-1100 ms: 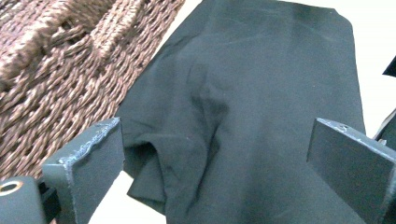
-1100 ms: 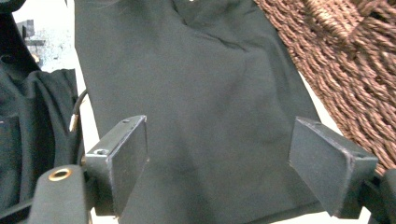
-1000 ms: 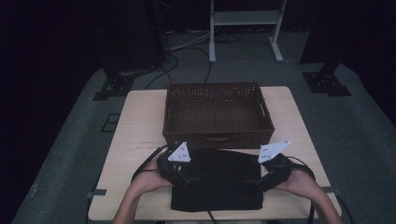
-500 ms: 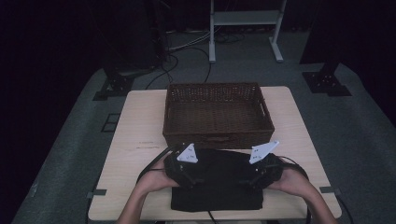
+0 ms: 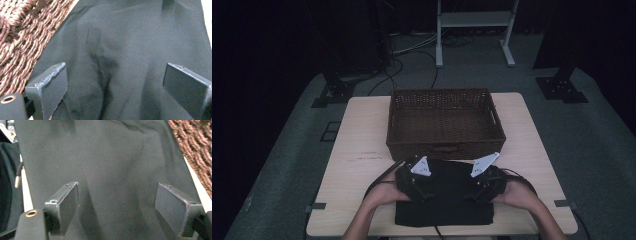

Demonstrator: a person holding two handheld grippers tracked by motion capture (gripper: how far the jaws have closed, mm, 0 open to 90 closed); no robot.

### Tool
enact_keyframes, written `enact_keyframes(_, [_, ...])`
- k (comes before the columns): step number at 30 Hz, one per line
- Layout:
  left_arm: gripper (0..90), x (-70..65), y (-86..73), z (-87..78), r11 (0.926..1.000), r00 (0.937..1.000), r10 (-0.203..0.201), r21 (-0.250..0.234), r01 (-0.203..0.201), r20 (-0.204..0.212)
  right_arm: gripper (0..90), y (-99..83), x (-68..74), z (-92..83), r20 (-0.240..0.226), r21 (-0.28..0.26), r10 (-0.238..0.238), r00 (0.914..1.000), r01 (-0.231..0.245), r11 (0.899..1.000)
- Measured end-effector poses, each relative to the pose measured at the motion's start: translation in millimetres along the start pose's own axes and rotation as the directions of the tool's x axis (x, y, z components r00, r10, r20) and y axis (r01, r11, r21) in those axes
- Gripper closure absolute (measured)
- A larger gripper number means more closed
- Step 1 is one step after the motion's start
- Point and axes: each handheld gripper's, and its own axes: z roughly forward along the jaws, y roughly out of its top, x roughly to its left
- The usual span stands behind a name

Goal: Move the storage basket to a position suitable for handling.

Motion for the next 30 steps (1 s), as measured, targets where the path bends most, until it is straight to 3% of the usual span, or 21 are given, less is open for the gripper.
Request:
enact_keyframes(8, [5.3, 2.0, 1.9, 8.2, 0.9998, 0.9998, -0.002, 0.020, 0.001, 0.018, 18.7, -0.3, -2.4, 12.6, -0.001, 0.042, -0.011, 0.9999, 0.011, 0.999])
enact_keyframes(11, [5.3, 4.0, 1.3, 12.6, 0.9993, 0.9994, -0.008, 0.037, 0.007, 0.032, 18.7, -0.2, -3.2, 14.9, -0.001, 0.049, -0.009, 1.0000, 0.009, 0.999])
enact_keyframes(12, [5.3, 5.5, 0.7, 15.6, 0.9993, 0.9983, -0.015, 0.034, 0.013, 0.056, 18.7, -0.3, -4.2, 17.6, -0.003, 0.061, -0.014, 0.9999, 0.014, 0.998])
enact_keyframes(17, [5.3, 7.8, -0.8, 23.9, 0.9976, 0.9976, -0.022, 0.067, 0.018, 0.065, 18.6, -1.1, -5.6, 26.2, -0.005, 0.094, -0.024, 0.9997, 0.025, 0.995])
enact_keyframes(27, [6.7, 13.6, -4.8, 35.1, 0.9906, 0.9902, -0.096, 0.107, 0.085, 0.101, 12.8, -2.1, -9.4, 35.6, -0.015, 0.106, -0.026, 0.9995, 0.028, 0.994])
enact_keyframes(30, [6.9, 17.1, -6.9, 38.9, 0.9845, 0.9810, -0.150, 0.109, 0.137, 0.123, 14.3, -3.2, -11.6, 37.5, -0.032, 0.107, -0.012, 0.9994, 0.015, 0.994])
